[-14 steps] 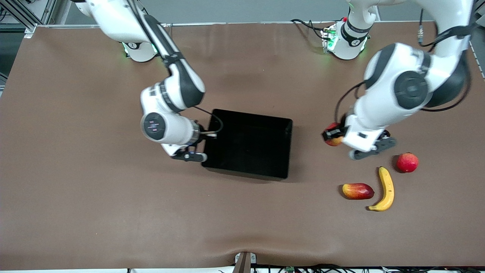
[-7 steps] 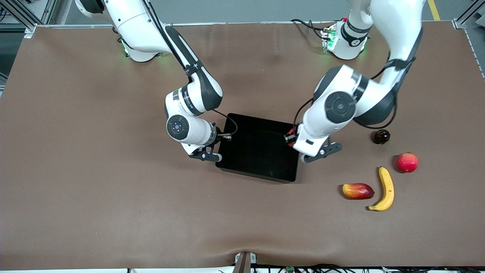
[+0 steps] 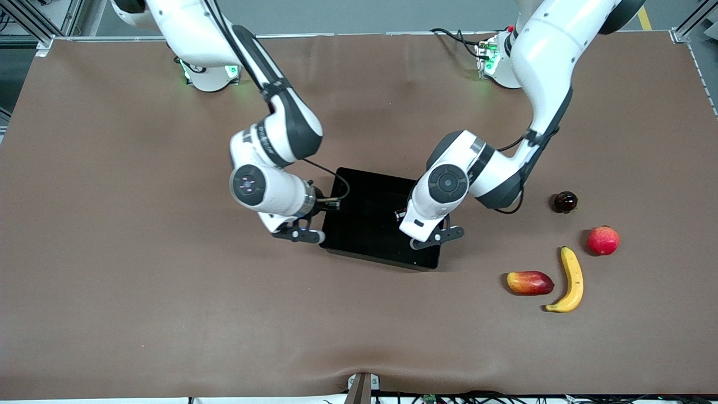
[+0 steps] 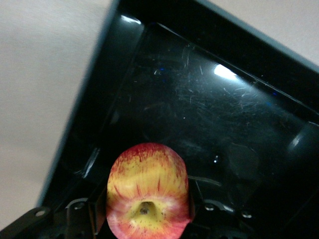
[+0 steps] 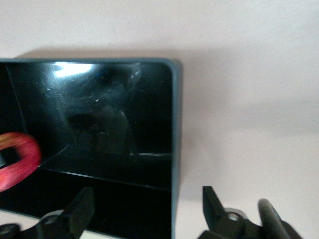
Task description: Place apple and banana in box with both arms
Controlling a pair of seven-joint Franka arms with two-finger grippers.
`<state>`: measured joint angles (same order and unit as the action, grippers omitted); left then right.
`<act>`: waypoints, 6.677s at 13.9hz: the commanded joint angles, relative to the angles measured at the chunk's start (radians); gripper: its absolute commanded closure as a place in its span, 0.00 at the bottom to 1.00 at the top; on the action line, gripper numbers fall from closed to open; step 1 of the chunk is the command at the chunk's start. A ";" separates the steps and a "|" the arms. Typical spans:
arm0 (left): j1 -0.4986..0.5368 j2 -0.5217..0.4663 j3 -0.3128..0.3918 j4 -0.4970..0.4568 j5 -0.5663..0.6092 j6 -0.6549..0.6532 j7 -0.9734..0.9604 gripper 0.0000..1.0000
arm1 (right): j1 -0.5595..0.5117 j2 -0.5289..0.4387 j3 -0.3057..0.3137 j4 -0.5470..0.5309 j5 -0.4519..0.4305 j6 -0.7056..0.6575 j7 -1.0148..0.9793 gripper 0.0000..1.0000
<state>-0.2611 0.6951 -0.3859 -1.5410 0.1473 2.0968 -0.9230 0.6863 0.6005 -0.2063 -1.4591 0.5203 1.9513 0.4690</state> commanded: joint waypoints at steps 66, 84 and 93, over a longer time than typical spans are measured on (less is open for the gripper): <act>0.034 0.038 -0.188 0.116 0.242 -0.025 0.001 1.00 | -0.709 -0.671 0.113 -0.076 -0.526 -0.494 -0.507 0.00; -0.227 0.082 0.059 0.119 0.256 0.143 -0.106 0.00 | -0.716 -0.665 0.111 -0.076 -0.516 -0.492 -0.504 0.00; 0.164 -0.307 0.030 0.113 0.170 -0.193 0.120 0.00 | -0.717 -0.665 0.111 -0.076 -0.516 -0.492 -0.506 0.00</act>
<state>-0.1538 0.4561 -0.3460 -1.3823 0.3344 1.9517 -0.8846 -0.0124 -0.0624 -0.1089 -1.5389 0.0150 1.4602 -0.0426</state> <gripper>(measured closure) 0.000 0.000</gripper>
